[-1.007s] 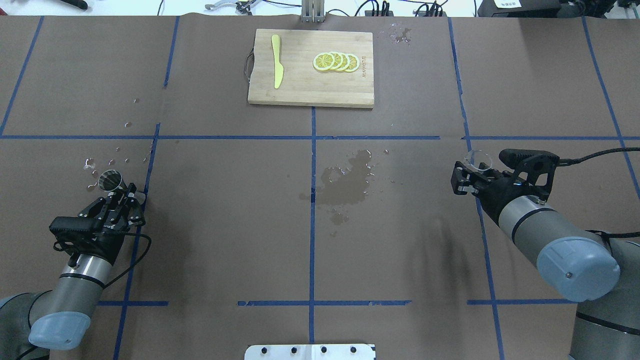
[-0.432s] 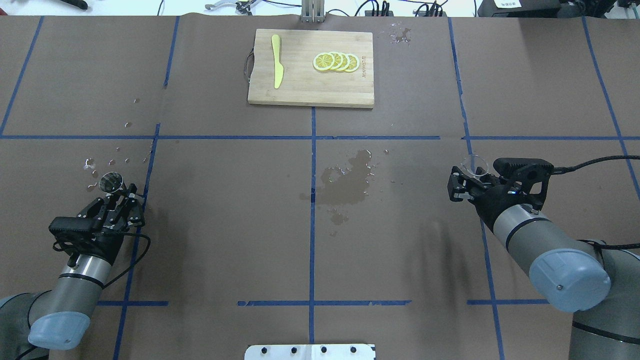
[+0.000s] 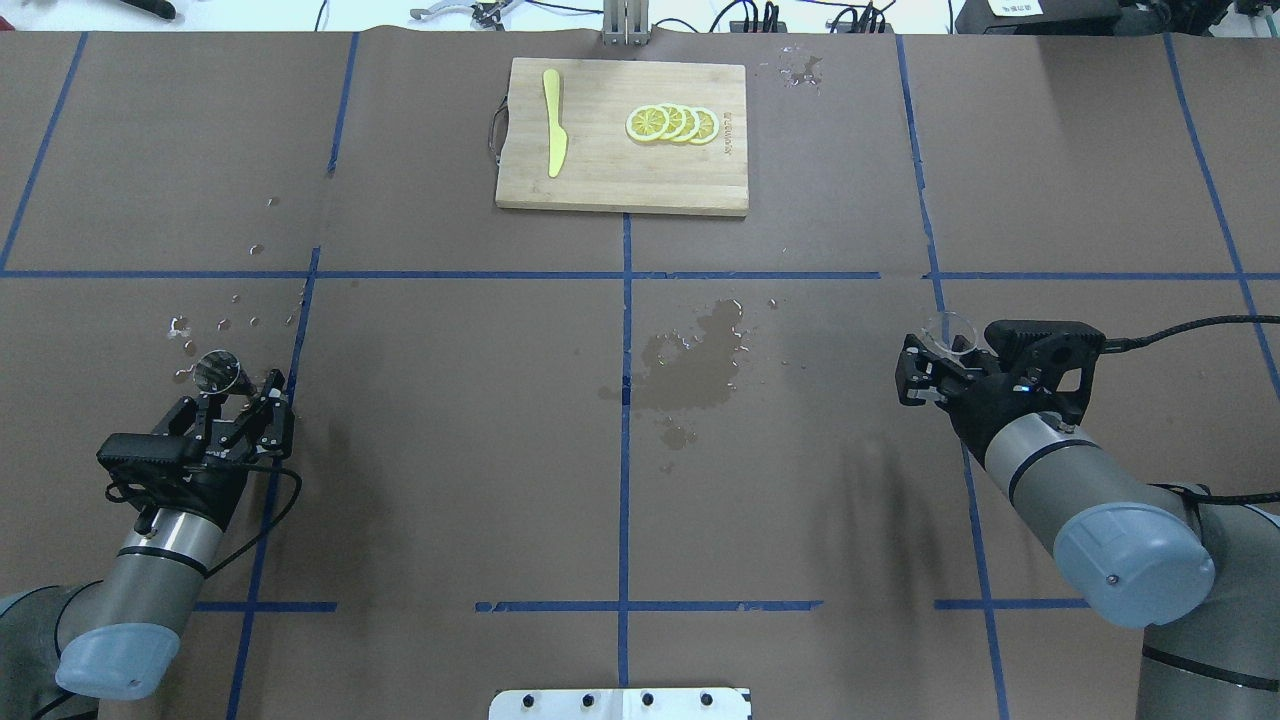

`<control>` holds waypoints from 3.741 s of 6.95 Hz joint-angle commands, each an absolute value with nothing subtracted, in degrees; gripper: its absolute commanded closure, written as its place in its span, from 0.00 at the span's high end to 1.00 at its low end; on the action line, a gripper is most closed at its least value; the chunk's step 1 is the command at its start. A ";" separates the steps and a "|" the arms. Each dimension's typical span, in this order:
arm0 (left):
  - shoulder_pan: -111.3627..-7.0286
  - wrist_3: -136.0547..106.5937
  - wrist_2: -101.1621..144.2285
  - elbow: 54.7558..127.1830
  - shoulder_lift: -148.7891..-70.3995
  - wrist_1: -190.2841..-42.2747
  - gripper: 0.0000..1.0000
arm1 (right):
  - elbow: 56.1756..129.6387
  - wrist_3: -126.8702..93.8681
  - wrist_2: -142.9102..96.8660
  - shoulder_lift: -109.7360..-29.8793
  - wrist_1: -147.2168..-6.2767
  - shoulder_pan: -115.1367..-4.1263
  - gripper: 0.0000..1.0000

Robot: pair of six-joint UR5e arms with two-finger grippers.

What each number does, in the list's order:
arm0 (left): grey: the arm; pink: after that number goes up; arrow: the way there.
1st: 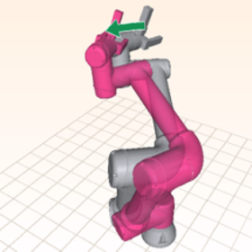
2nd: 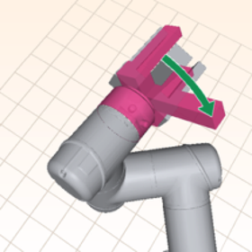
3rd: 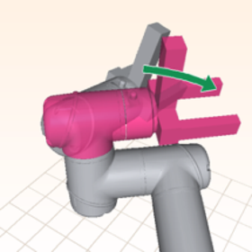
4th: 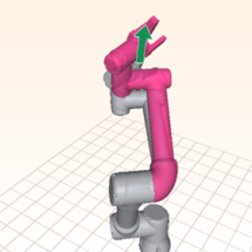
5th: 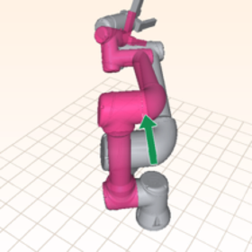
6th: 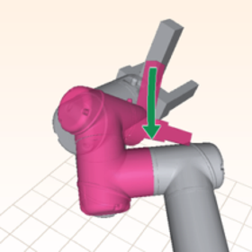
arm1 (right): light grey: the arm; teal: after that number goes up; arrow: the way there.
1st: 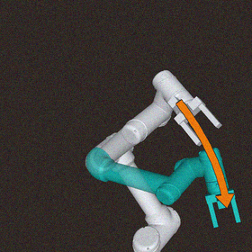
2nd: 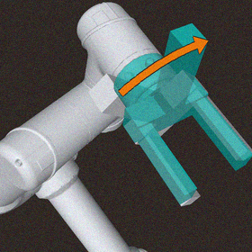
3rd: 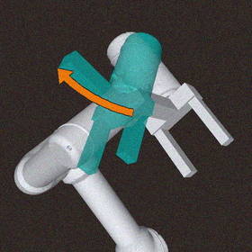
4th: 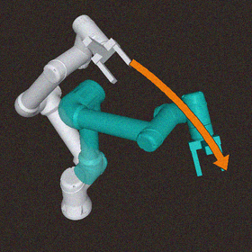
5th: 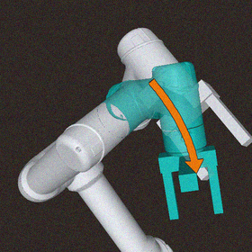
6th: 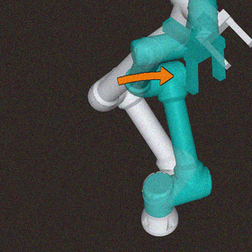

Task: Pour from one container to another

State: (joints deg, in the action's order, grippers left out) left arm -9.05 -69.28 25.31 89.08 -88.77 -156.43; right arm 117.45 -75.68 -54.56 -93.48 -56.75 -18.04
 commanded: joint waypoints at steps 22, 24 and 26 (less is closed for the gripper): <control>-18.63 -61.26 76.46 117.69 -68.12 -154.07 1.00 | 106.44 -83.67 -44.03 -97.12 -56.34 -10.72 0.00; -19.33 -61.17 78.55 118.12 -68.12 -153.99 1.00 | 106.44 -83.67 -44.03 -97.56 -56.25 -10.72 0.34; -23.27 -59.34 85.83 121.35 -68.12 -149.46 1.00 | 106.52 -83.67 -44.03 -97.73 -56.25 -10.64 0.68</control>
